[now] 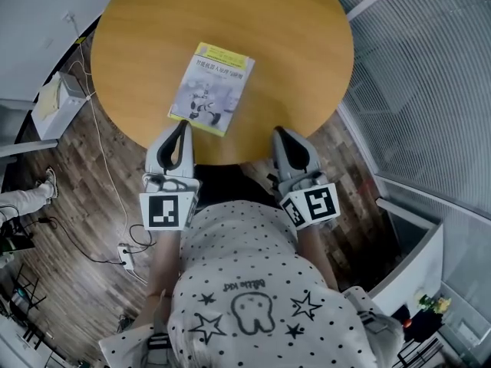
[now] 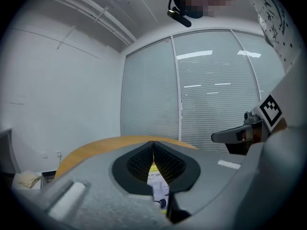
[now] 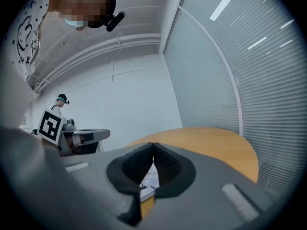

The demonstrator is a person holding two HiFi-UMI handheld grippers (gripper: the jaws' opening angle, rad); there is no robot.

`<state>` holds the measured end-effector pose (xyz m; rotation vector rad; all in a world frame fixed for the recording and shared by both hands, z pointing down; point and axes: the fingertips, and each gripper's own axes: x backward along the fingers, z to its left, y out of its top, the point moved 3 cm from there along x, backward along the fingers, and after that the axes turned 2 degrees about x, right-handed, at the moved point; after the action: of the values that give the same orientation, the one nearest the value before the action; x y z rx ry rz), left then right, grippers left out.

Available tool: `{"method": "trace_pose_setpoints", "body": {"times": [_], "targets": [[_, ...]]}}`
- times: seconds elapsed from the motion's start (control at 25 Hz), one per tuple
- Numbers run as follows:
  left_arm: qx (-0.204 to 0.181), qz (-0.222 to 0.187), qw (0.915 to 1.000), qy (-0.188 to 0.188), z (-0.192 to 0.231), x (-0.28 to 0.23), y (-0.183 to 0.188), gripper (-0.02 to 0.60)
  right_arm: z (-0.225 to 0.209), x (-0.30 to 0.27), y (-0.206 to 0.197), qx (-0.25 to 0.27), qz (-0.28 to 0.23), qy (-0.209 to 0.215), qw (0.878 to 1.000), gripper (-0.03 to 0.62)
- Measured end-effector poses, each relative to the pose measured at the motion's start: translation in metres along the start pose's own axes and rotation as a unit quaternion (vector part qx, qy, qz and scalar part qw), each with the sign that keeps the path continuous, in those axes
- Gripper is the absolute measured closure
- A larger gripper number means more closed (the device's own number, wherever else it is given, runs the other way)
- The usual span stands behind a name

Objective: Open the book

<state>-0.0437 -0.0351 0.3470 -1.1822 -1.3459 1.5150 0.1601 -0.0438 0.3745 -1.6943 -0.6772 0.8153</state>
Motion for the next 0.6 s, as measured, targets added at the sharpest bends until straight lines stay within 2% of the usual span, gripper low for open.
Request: {"method": "trace_pose_setpoints", "body": {"times": [0.28,0.6], "targets": [[-0.010,0.006,0.9999,-0.001,-0.0014,-0.0038,0.0034,0.572,-0.0056,0.0013,0.0030,-0.002,-0.009,-0.005,1.000,0.589],[-0.016,-0.006,0.9995,-0.028,-0.0028,-0.0048,0.0068,0.571,-0.0016,0.0005,0.0087,-0.003,-0.021,-0.023,1.000,0.589]]}}
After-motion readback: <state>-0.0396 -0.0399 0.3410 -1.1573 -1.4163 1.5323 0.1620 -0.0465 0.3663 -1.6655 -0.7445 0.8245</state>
